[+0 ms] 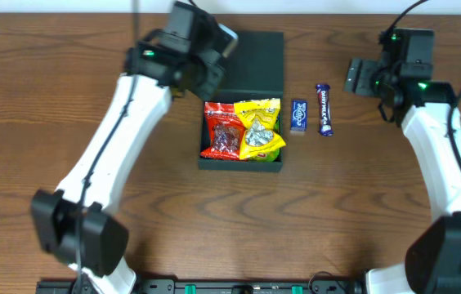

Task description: Pack container

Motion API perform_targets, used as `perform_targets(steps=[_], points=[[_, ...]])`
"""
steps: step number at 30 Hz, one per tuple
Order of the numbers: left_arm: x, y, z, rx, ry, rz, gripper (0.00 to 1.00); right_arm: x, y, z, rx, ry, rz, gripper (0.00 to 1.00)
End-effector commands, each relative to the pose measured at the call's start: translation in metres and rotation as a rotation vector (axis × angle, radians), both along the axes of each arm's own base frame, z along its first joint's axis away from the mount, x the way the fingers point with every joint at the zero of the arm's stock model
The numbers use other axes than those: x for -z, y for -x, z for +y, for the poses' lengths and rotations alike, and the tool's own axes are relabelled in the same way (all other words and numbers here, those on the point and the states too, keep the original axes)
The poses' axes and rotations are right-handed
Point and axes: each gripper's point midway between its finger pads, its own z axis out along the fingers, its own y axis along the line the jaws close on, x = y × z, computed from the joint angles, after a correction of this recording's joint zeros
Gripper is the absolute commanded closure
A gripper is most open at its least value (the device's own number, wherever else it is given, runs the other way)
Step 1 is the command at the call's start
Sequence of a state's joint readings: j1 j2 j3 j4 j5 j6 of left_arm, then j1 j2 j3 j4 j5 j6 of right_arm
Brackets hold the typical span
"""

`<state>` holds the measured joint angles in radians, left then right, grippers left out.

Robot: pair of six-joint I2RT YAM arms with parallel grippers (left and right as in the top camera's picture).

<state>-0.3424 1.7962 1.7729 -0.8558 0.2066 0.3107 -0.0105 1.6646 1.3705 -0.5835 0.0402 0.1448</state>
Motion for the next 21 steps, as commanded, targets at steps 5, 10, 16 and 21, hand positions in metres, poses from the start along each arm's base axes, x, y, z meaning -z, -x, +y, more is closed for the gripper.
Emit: perform_targets(steps=[5,10,16,21], points=[[-0.016,-0.013,0.043,-0.098,0.026,-0.024,0.94,0.052,-0.007,0.037,-0.097,0.000,0.109,0.11],[-0.017,-0.014,0.048,-0.100,0.054,-0.016,0.94,0.091,-0.008,0.049,-0.142,0.022,0.189,0.14],[-0.017,-0.014,0.049,-0.101,0.052,-0.017,0.94,0.132,-0.003,0.049,-0.143,0.024,0.282,0.25],[-0.017,-0.014,0.048,-0.100,0.052,-0.018,0.94,0.144,-0.001,0.046,-0.130,0.038,0.307,0.32]])
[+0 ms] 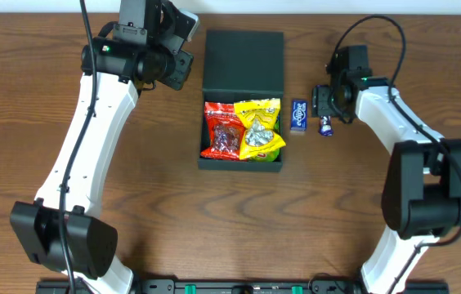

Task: Pack container
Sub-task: 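Grasp the blue Dairy Milk bar with the right gripper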

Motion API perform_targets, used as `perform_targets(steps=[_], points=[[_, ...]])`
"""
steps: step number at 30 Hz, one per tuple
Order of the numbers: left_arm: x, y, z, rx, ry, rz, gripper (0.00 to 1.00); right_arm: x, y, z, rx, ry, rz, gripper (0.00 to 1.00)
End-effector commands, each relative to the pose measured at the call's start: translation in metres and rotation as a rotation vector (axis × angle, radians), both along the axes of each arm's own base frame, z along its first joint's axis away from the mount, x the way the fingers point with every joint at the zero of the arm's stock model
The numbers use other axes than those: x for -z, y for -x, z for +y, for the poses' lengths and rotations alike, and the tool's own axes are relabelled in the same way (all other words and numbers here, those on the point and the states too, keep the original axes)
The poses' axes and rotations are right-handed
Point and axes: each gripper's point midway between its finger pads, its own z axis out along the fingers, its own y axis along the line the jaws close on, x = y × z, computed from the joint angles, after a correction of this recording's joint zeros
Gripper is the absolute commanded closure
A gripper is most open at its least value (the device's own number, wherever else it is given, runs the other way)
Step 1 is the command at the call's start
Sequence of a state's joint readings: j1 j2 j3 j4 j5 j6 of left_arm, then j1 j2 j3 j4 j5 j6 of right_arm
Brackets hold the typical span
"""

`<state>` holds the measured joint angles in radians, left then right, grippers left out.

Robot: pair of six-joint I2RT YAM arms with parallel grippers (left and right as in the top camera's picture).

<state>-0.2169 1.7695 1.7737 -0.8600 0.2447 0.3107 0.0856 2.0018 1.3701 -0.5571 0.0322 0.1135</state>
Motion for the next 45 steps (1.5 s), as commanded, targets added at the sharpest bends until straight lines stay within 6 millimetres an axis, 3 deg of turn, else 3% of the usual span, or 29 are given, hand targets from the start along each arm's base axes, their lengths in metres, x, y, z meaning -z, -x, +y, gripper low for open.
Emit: perform_targets(steps=[1,6,14,30,45], points=[[-0.004,-0.001,-0.001,0.003,0.016,-0.007,0.94,0.000,-0.001,0.001,-0.007,0.017,-0.005,0.34],[-0.006,-0.003,-0.002,0.006,0.016,-0.016,0.94,0.005,-0.003,0.001,-0.007,0.016,-0.005,0.42],[-0.006,-0.004,-0.002,0.006,0.017,-0.020,0.94,0.026,0.002,0.006,-0.020,-0.011,0.046,0.42],[-0.006,-0.004,-0.002,0.006,0.017,-0.020,0.94,0.039,0.006,0.009,-0.026,-0.027,0.078,0.49],[-0.006,-0.005,0.001,-0.001,0.016,-0.021,0.94,0.038,0.005,0.012,-0.024,-0.045,0.076,0.88]])
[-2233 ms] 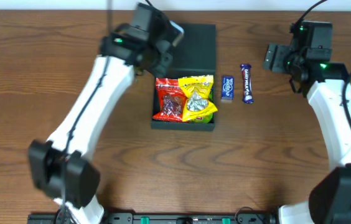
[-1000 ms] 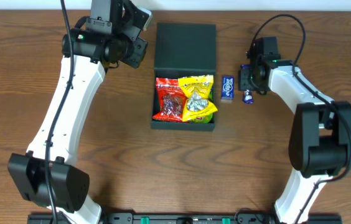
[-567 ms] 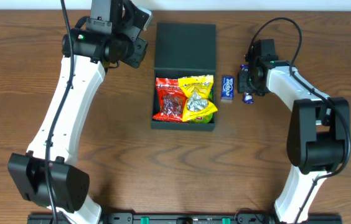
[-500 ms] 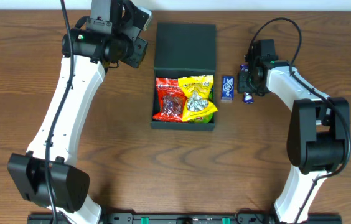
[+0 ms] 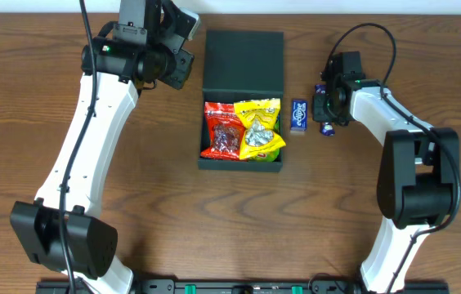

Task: Pack container
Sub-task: 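Grasp the blue Dairy Milk bar with the right gripper, then carry the Dairy Milk bar with right gripper and drop it into box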

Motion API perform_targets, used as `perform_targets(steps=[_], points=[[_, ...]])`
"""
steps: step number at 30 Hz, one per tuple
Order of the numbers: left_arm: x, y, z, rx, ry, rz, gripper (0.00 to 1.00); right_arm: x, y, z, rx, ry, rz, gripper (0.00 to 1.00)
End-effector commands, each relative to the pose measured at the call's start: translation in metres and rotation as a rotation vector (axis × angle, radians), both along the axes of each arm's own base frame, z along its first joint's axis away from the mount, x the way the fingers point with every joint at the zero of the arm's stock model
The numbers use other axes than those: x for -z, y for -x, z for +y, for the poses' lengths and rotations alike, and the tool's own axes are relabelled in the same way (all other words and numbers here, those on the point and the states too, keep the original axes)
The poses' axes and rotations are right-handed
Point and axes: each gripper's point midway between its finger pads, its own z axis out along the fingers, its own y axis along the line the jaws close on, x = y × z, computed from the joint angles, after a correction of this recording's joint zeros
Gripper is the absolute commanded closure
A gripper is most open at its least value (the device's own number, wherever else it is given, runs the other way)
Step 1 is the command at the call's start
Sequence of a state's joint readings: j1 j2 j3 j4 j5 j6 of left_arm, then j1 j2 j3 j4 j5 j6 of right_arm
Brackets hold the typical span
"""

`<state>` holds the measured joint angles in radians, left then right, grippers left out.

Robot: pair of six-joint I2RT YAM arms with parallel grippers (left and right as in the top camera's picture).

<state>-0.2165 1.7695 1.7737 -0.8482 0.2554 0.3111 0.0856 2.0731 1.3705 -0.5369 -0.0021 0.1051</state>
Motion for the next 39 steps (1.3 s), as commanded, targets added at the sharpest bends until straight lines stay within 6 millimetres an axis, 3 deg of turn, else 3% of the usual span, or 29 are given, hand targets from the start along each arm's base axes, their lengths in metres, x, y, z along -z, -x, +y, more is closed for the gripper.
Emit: perform_targets(steps=[1,6,12,15,18,23,29,33,39], points=[[-0.004,-0.003,0.004,-0.010,0.006,-0.011,0.94,0.007,0.002,0.008,-0.001,-0.029,0.021,0.90],[-0.004,-0.006,0.014,-0.033,0.006,-0.010,0.94,-0.029,-0.012,0.018,-0.015,-0.085,-0.050,0.92],[-0.004,-0.010,0.032,-0.071,0.006,-0.010,0.94,-0.119,-0.040,0.031,-0.066,-0.098,-0.259,0.98],[-0.005,-0.012,0.039,-0.086,0.006,-0.011,0.93,-0.158,-0.043,0.051,-0.177,-0.078,-0.355,0.99],[-0.005,-0.015,0.047,-0.106,0.004,-0.018,0.93,-0.181,-0.039,0.086,-0.358,-0.057,-0.428,0.99],[-0.010,-0.022,0.071,-0.159,0.004,-0.039,0.93,-0.183,-0.027,0.141,-0.642,0.004,-0.480,0.99],[-0.021,-0.023,0.102,-0.225,0.016,-0.058,0.92,-0.165,0.000,0.198,-1.076,0.068,-0.506,0.98],[-0.024,-0.021,0.107,-0.236,0.015,-0.062,0.91,-0.145,0.008,0.215,-1.270,0.137,-0.506,0.92],[-0.024,-0.020,0.107,-0.236,0.015,-0.059,0.91,-0.103,0.022,0.224,-1.470,0.189,-0.429,0.99]])
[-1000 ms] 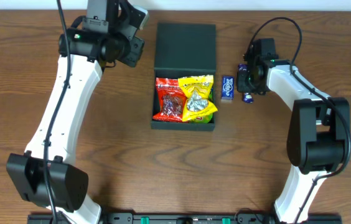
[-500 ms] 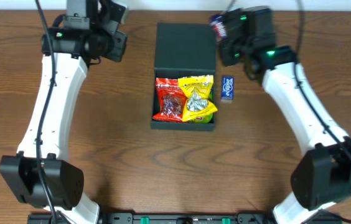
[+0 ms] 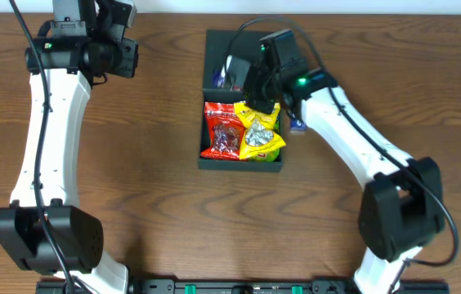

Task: Pack container
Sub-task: 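Carry the Dairy Milk bar with right gripper and drop it into box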

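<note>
The black container (image 3: pixel 206 159) stands mid-table with its lid (image 3: pixel 214 49) laid open behind it. Inside lie a red snack packet (image 3: pixel 223 135) and a yellow snack packet (image 3: pixel 263 139). My right gripper (image 3: pixel 232 75) hangs over the open lid near its left side, shut on a purple candy bar (image 3: pixel 221 79) that shows only as a small dark-blue end. A small blue bar (image 3: pixel 298 125) peeks out from under the right arm, right of the box. My left gripper (image 3: pixel 124 51) is far off at the back left; its jaws are not readable.
The right arm stretches diagonally from the front right across the box's right side. The left arm runs along the left side of the wooden table (image 3: pixel 157 212).
The right gripper was down on the purple candy bar right of the box; it is now over the open lid with the bar in it. The left arm has drawn back further left.
First the left gripper hovered at the lid's left corner and the right arm was at the far right. Then the left arm stood left of the box and the right gripper was at the purple bar, then on it. Now the bar is over the lid.
</note>
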Motion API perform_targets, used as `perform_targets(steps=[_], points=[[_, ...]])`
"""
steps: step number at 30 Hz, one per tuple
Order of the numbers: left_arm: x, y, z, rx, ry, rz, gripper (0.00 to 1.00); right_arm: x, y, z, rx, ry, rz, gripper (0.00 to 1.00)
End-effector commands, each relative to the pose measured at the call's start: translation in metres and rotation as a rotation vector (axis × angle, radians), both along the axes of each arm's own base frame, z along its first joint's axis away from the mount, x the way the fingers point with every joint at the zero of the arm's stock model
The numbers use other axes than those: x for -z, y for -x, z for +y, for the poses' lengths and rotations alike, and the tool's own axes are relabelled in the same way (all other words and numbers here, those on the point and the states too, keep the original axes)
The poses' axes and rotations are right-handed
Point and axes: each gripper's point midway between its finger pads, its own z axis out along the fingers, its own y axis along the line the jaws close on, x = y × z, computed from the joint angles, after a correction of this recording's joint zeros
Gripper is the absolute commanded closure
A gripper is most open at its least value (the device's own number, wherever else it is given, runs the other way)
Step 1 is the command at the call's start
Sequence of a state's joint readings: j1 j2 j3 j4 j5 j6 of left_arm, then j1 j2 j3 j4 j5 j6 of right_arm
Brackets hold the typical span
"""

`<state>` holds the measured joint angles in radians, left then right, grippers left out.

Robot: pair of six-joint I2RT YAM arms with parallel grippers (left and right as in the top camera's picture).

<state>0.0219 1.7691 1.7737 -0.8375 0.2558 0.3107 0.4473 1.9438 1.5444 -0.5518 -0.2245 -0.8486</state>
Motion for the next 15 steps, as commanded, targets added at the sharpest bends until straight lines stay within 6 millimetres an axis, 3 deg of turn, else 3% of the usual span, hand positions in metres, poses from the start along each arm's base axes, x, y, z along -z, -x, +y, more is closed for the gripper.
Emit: perform_targets(steps=[1,6,7,8,9,10,15], points=[[-0.022,0.001,-0.002,0.003,0.008,-0.049,0.91,0.025,0.013,0.011,-0.168,0.079,-0.004,0.99],[-0.021,0.002,-0.002,0.003,0.008,-0.044,0.91,0.041,0.017,0.013,-0.179,0.095,0.031,0.98],[-0.021,0.002,-0.002,0.002,0.008,-0.043,0.91,0.042,0.015,0.013,-0.177,0.094,0.028,0.89],[-0.021,0.003,-0.002,0.002,0.008,-0.042,0.91,0.042,0.015,0.013,-0.176,0.094,0.027,0.76],[-0.021,0.003,-0.002,0.003,0.008,-0.042,0.91,0.042,0.014,0.013,-0.174,0.096,0.022,0.25],[-0.021,0.003,-0.002,0.003,0.008,-0.042,0.91,0.042,0.013,0.013,-0.171,0.099,0.018,0.01],[-0.021,0.003,-0.002,0.002,0.008,-0.042,0.91,0.035,0.007,0.016,-0.134,0.067,0.003,0.01]])
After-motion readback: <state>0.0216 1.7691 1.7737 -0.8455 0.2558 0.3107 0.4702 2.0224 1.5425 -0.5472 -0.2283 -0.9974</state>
